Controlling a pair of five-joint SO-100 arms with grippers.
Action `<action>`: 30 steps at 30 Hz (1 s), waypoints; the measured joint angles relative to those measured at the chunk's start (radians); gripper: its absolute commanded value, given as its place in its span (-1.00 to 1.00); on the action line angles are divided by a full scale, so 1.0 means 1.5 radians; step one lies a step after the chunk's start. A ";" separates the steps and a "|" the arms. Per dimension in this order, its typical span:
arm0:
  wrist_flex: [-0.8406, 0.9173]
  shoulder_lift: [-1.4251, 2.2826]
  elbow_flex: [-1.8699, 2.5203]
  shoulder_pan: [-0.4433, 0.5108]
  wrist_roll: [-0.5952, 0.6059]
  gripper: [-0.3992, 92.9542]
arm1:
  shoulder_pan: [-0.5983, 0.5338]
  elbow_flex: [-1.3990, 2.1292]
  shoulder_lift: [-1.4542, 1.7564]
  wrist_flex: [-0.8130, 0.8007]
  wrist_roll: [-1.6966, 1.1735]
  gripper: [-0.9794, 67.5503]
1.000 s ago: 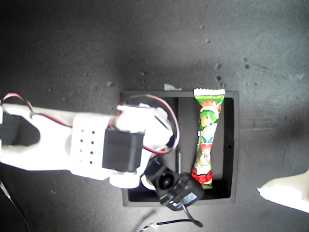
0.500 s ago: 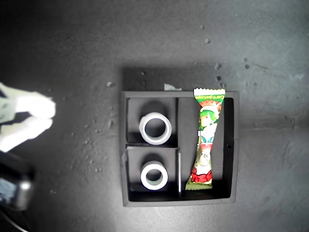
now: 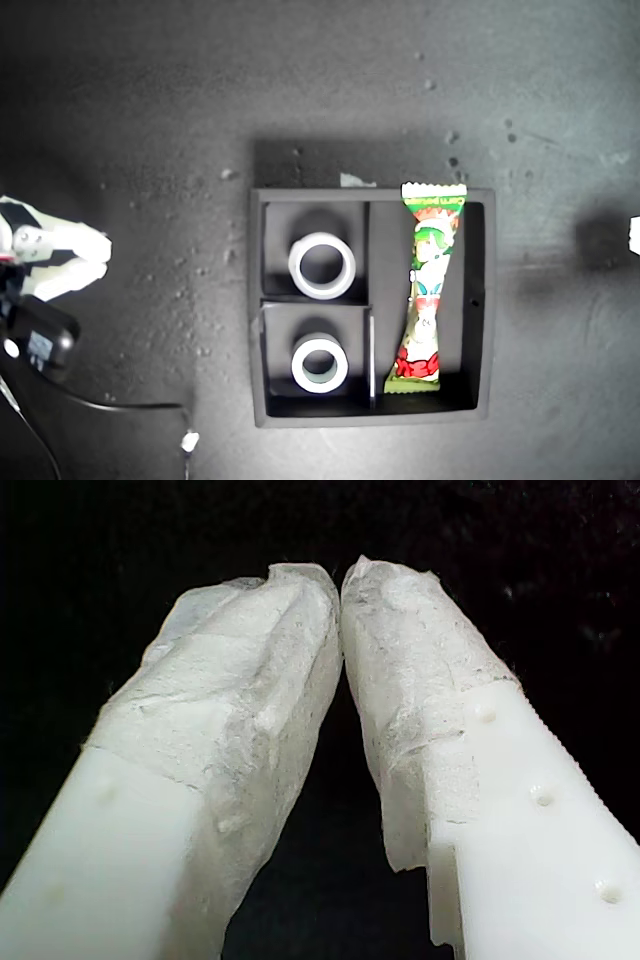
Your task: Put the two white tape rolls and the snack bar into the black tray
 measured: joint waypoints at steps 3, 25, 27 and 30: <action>-0.026 0.000 0.053 0.010 0.001 -0.99 | 0.001 0.047 0.002 -0.055 0.001 -0.99; 0.080 0.000 0.075 -0.026 -0.122 -0.90 | 0.052 0.086 0.005 0.094 0.001 -0.97; 0.082 0.000 0.075 -0.026 -0.104 -0.90 | 0.056 0.086 0.006 0.087 0.001 -0.97; 0.084 0.000 0.075 -0.025 -0.069 -0.90 | 0.059 0.086 0.005 0.097 0.001 -0.97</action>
